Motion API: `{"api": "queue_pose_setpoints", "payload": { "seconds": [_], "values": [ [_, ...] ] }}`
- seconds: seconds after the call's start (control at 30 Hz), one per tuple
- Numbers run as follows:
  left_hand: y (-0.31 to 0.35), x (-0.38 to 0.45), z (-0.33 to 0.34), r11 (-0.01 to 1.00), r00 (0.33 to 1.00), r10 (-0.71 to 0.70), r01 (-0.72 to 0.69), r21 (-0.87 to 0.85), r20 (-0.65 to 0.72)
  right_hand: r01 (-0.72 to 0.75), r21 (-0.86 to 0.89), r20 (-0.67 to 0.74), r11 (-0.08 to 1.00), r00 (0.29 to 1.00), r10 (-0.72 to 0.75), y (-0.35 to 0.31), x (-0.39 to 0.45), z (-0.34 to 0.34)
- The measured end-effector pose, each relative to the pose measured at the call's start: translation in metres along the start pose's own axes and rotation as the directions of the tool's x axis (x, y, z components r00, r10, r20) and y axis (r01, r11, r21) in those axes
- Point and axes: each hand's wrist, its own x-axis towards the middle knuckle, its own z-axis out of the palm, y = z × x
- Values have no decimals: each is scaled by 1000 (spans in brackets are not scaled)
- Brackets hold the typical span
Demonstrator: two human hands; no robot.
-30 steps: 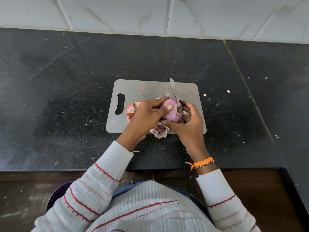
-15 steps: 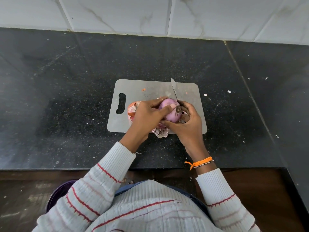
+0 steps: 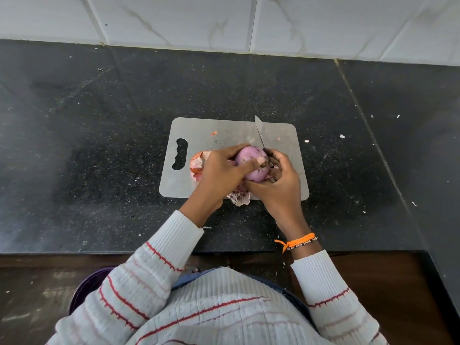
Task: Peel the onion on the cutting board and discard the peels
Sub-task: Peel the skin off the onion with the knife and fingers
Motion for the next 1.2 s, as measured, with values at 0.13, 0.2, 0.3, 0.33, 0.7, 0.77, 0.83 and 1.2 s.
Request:
{"api": "queue_pose_setpoints", "payload": {
  "seconds": [0.13, 0.2, 0.3, 0.33, 0.7, 0.77, 0.83, 1.2],
  "values": [
    [5, 3, -5, 995, 995, -68, 73, -68, 69, -6, -11, 20, 1000, 1000, 6, -2, 0, -3],
    [8, 4, -8, 991, 989, -102, 111, -80, 105, -3, -8, 28, 1000, 1000, 3, -2, 0, -4],
    [9, 6, -12, 985, 982, -116, 134, -113, 152, -27, 36, 60, 999, 998, 25, 0, 1, -6],
    [9, 6, -13, 984, 979, -112, 133, -118, 168, -46, 67, 73, 997, 997, 41, 0, 1, -6],
    [4, 9, -18, 961, 949, -77, 152, -232, 304, -104, 195, 111, 975, 990, 84, -8, 5, -8],
    [4, 7, -14, 973, 969, -63, 113, -201, 240, -100, 183, 107, 978, 991, 82, -9, 5, -8],
    [5, 6, -9, 978, 988, -55, 83, -192, 147, -89, 176, 102, 980, 992, 72, -9, 5, -8],
    [9, 7, -9, 969, 985, -122, 145, -201, 126, -147, 250, 120, 957, 986, 120, -10, 2, -6]
  ]
}}
